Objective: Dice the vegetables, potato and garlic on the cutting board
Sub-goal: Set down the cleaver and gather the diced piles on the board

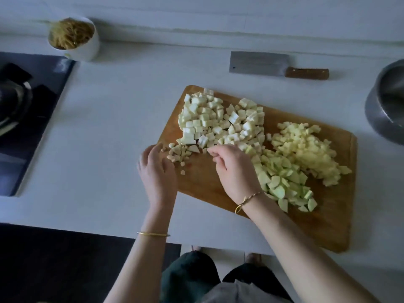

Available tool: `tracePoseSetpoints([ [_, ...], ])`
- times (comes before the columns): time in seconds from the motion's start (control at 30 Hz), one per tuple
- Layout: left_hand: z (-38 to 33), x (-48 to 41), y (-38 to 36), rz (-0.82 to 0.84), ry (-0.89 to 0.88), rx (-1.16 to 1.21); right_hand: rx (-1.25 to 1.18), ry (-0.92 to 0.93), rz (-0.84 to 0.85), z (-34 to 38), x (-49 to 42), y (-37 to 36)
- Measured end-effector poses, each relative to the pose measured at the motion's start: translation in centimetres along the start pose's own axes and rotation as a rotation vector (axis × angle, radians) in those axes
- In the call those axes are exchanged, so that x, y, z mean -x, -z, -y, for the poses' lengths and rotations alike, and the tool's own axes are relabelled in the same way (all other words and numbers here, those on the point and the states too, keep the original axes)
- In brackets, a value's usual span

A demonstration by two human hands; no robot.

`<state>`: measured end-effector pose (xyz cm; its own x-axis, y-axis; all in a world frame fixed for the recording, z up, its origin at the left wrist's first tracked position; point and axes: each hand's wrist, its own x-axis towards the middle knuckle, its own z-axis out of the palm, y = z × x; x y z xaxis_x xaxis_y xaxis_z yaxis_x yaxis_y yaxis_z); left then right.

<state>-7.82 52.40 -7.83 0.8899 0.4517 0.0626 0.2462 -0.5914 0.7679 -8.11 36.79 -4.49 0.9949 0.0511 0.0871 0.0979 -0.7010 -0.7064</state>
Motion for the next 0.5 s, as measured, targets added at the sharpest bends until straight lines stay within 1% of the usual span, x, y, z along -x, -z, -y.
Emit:
tracePoseSetpoints([
  [0.1,1.0,-3.0,0.1,0.145,-0.133,-0.137,0.042,-0.146,0.076,1.7,0.0,-3.2],
  [0.2,1.4,-4.2,-0.2,0.248,-0.204,-0.243,0.115,-0.223,0.101,2.6,-0.3,-5.5],
  [0.37,2.1,-4.3,0.1,0.276,-0.262,-0.187,0.169,-0.278,-0.006,3.4,-1.1,-7.6],
  [0.5,2.4,-4.5,0.7,0.313,-0.265,-0.153,0.164,-0.227,-0.08,3.3,-0.5,-8.3],
])
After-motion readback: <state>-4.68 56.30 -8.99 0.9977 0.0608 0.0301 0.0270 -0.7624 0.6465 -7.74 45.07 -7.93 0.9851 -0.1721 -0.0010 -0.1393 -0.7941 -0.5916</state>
